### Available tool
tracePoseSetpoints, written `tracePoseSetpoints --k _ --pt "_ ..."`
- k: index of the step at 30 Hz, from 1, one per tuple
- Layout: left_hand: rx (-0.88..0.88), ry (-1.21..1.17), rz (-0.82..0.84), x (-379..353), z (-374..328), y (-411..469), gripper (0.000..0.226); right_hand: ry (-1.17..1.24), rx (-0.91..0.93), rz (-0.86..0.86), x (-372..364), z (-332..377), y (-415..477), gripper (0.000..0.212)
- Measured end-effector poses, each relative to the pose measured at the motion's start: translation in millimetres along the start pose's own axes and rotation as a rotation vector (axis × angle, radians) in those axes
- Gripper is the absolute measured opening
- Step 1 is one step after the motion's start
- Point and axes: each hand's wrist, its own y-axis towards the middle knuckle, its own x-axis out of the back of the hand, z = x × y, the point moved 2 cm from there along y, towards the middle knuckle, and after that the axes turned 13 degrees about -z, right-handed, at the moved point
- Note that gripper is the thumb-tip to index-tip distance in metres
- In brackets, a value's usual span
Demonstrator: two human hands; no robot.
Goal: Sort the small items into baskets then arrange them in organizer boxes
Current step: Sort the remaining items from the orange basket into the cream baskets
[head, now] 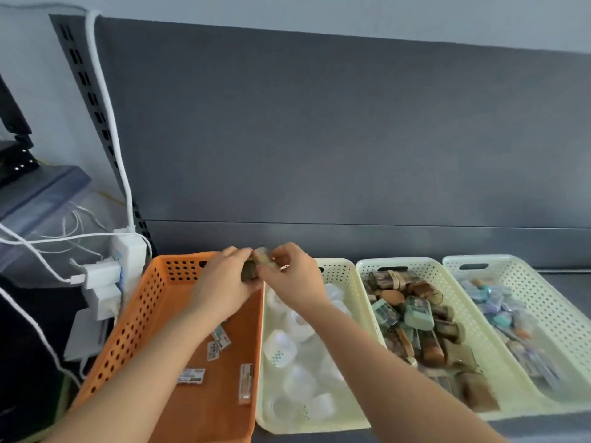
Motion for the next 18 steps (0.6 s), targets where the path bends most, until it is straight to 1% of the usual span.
tracePoseSetpoints --k 2,4,7,9,12,15,16,18 --pt "-0.064 -0.039 -0.014 -5.6 -37.9 1.4 0.042 0.069 -0.033 -0.048 36.6 -12.0 -1.2 0.038" --pt "-0.106 -0.092 -0.011 -14.7 -76.5 -1.0 0.042 0.051 -0.016 -0.105 74.2 -25.0 -4.8 0.05" --pt "-0.148 -0.164 0.04 -33.1 -127.6 -12.7 0.042 -0.09 0.018 -0.167 128.2 -48.8 -13.0 0.059" --pt "-0.182 -0.189 0.077 -47.8 -155.0 -24.0 0.045 -0.218 -0.001 -0.166 161.3 -67.5 -20.9 0.061" --pt "-0.264 -0.185 0.134 -68.8 -190.2 -44.3 0.053 -0.405 -0.02 -0.112 203.3 -92.4 -36.8 0.057" --pt "-0.343 -0.106 0.223 -88.3 -212.8 -67.1 0.062 -0.567 -0.028 -0.012 232.6 -110.0 -51.3 0.055" --pt "-0.381 -0.05 0.252 -93.5 -216.5 -74.2 0.064 -0.632 -0.029 0.026 238.6 -115.1 -55.3 0.052" --pt "-0.459 0.068 0.299 -100.3 -219.8 -86.2 0.064 -0.775 -0.007 0.116 245.0 -125.5 -62.5 0.038"
